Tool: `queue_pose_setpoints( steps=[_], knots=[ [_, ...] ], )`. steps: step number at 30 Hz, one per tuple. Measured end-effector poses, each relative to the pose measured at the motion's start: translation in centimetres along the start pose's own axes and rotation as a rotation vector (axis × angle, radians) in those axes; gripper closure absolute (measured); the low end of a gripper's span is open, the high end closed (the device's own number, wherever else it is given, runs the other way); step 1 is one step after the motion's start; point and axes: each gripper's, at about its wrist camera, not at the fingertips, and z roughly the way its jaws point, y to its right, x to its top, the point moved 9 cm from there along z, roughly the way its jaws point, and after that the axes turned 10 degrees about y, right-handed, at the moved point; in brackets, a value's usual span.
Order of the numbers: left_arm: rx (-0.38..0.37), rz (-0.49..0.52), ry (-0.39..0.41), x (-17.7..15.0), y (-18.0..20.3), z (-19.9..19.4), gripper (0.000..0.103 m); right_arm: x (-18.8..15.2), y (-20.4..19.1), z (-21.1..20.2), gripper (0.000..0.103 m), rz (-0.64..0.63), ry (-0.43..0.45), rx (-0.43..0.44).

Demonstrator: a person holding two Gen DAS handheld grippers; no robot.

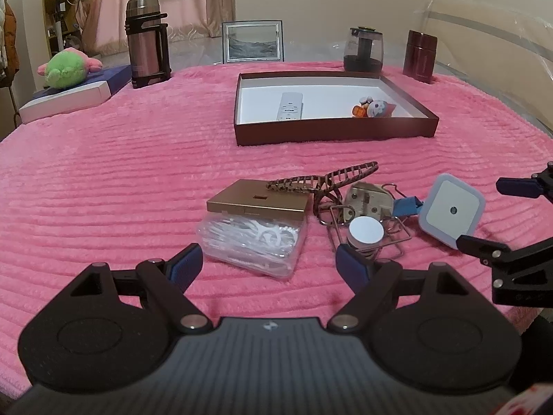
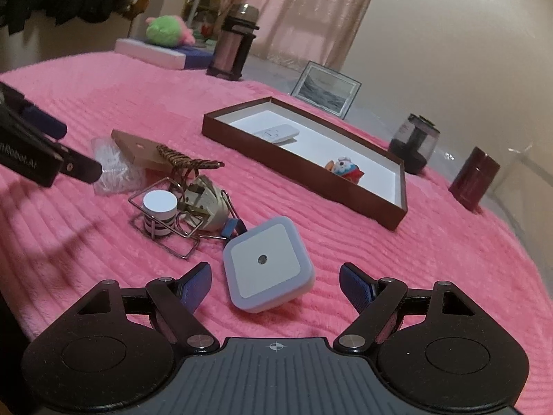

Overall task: Organize rigid objects
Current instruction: 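Grasp the gold TP-LINK box with the left tool while the right tool grasps the night light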

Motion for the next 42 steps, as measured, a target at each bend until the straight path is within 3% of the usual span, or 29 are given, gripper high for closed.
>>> queue_pose_setpoints(
  steps=[5, 13, 23, 30, 42],
  knots=[
    [-0.008, -0.011, 0.0, 0.2, -0.2, 0.6, 0.022, -0.5, 0.0, 1.3, 0.025, -0.026, -0.025, -0.003],
    [-0.015, -0.015, -0.008, 0.2, -0.2, 1.5, 0.022, -1.2, -1.3, 2.9, 0.025, -0.178, -0.046, 0.007],
    [-0.043, 0.006, -0.003, 0.6, -0.4, 2.4, 0.022, -2.0, -1.6, 4.6, 0.04, -0.315, -0.075, -0.009],
    [-0.058, 0.045, -0.01, 0.9, -0.4, 3.2, 0.019, -2.4, -1.7, 4.8, 0.041, -0.357, -0.079, -0.008],
    [-0.097, 0.113, -0.023, 2.1, -1.0, 5.2, 0.019, -0.4, 0.0, 3.7, 0.042, -0.166, -0.049, -0.032]
  ],
)
